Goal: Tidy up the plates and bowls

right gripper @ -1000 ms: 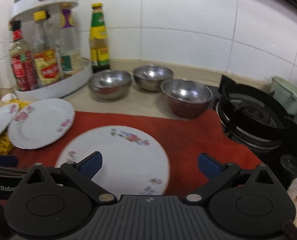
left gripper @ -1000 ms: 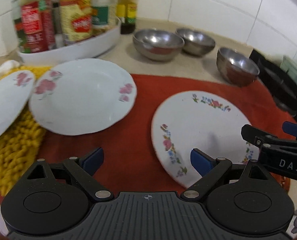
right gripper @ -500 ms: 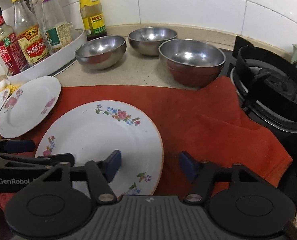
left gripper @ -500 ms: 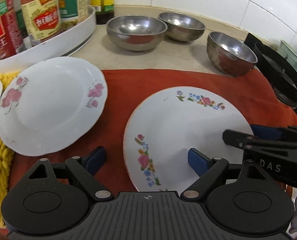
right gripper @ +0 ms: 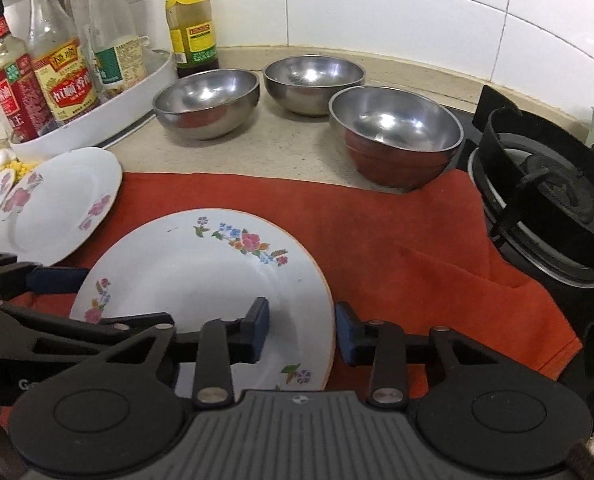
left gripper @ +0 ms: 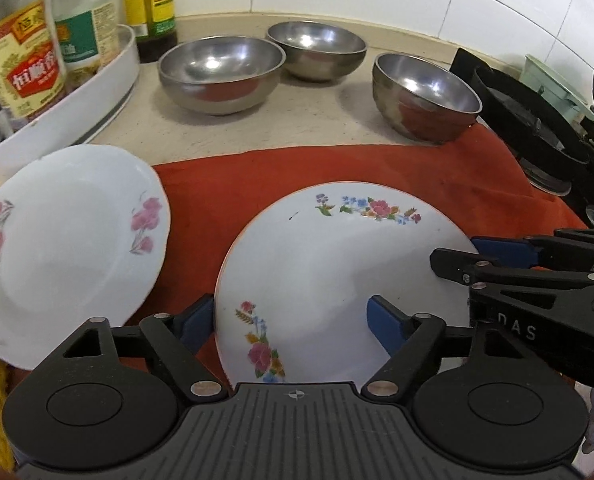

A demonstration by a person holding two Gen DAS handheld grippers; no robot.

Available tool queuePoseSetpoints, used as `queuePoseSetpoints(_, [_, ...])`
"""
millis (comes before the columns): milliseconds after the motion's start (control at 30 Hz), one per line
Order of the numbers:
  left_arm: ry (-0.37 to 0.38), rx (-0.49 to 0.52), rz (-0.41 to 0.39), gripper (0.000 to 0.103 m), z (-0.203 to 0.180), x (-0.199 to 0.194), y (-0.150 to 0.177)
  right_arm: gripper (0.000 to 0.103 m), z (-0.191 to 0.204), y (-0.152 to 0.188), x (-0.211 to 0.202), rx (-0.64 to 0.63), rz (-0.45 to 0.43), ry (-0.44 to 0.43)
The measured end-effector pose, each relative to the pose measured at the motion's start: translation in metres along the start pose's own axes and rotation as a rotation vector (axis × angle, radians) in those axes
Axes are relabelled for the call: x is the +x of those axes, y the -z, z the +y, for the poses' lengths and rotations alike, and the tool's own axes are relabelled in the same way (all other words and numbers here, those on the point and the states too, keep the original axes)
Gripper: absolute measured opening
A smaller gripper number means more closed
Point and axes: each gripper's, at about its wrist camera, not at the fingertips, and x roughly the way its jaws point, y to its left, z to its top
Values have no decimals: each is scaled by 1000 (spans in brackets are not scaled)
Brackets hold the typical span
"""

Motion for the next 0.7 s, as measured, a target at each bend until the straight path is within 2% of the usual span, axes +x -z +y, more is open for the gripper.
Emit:
queuePoseSetpoints(67, [19, -9, -2, 86, 1, 0, -1, 28, -2, 0, -1, 8, 1, 1])
queuePoseSetpoints(267, [64, -9, -1, 85, -7, 3, -9, 27, -9, 2, -6, 63, 25, 10])
queuePoseSetpoints(400, [61, 0, -13, 82, -13, 8, -13, 27, -20, -3, -4, 100, 10, 42])
queuePoseSetpoints(467, [64, -31, -8, 78, -6, 8, -16, 27, -21, -9, -1, 90, 0, 62])
queuePoseSetpoints(533, [22, -52, -38, 80, 0, 1, -16, 27, -18, -13, 2, 55, -5, 103])
queuePoseSetpoints(600, [-28, -52, -84, 85, 4, -11, -15, 30, -12, -17, -4, -2, -50, 193])
queuePoseSetpoints(667, [-59, -46, -122, 87, 5, -22, -16, 51, -12, -23, -12, -16, -82, 227])
queuePoseSetpoints(700, [-69, -41, -138, 87, 4, -27, -17, 54, -13, -26, -16, -24, -98, 230])
